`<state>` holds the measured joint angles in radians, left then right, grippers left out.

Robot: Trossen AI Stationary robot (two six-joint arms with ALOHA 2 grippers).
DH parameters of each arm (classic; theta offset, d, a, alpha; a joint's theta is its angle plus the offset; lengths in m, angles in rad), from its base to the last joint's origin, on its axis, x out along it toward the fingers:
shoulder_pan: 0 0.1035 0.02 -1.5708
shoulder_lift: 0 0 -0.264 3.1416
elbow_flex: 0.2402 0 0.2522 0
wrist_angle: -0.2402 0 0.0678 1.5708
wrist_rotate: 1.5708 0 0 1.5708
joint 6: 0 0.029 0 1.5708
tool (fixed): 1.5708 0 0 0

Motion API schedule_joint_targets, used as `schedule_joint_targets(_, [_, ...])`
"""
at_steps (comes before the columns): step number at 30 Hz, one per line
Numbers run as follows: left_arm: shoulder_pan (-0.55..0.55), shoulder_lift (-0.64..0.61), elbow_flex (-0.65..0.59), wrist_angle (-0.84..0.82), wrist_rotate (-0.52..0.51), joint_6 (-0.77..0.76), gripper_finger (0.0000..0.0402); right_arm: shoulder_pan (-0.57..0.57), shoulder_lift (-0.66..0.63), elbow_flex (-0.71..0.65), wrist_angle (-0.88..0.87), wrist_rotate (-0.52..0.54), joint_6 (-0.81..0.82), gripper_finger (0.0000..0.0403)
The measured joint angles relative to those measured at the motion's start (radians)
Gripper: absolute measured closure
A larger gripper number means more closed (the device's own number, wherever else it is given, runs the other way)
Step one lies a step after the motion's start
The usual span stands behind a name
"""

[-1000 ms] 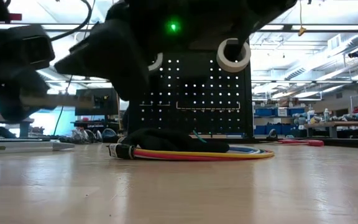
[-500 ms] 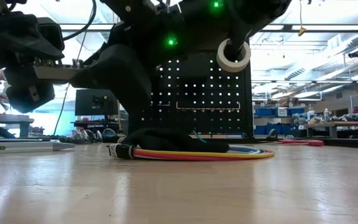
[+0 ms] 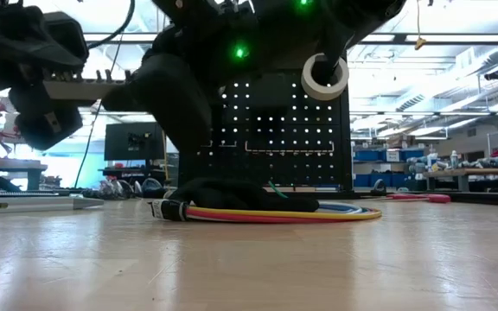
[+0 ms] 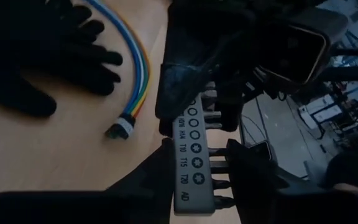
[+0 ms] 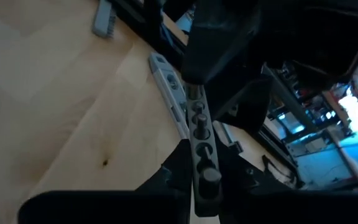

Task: Hang tools onto peg board
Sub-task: Put the terminal block into the black bin on the peg board

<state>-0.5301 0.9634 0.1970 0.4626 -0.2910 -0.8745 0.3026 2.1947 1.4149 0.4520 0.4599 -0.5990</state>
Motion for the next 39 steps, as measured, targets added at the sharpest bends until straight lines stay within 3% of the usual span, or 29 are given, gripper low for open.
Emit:
schedule_joint_targets(5, [0.019, -0.051, 0.004, 0.037, -0.037, 0.171, 0.0226, 0.008, -0.094, -0.001, -0.132, 0.027, 0.094, 0.0354])
schedule_joint_targets(11, [0.041, -0.206, 0.023, 0.0, -0.063, 0.376, 0.0193, -0.004, -0.294, 0.001, -0.548, 0.162, 0.22, 0.0354])
schedule_joint_targets(16, [0.039, -0.31, 0.066, -0.2, -0.132, 0.506, 0.0189, -0.046, -0.469, 0.016, -0.735, 0.473, 0.229, 0.0354])
schedule_joint_targets(18, [0.039, -0.315, 0.068, -0.255, -0.172, 0.521, 0.0189, -0.088, -0.526, 0.038, -0.739, 0.539, 0.208, 0.0354])
schedule_joint_targets(23, [0.038, -0.273, 0.049, -0.31, -0.185, 0.492, 0.0188, -0.226, -0.571, 0.116, -0.734, 0.532, 0.176, 0.0354])
schedule_joint_targets(26, [0.038, -0.233, 0.039, -0.305, -0.18, 0.454, 0.0188, -0.319, -0.557, 0.162, -0.758, 0.465, 0.149, 0.0354])
schedule_joint_targets(34, [0.028, -0.135, 0.027, -0.29, -0.137, 0.411, 0.0188, -0.528, -0.474, 0.238, -0.754, 0.32, 0.049, 0.0354])
schedule_joint_targets(39, [-0.004, -0.093, 0.028, -0.268, -0.117, 0.402, 0.0188, -0.62, -0.413, 0.234, -0.769, 0.295, 0.004, 0.0351])
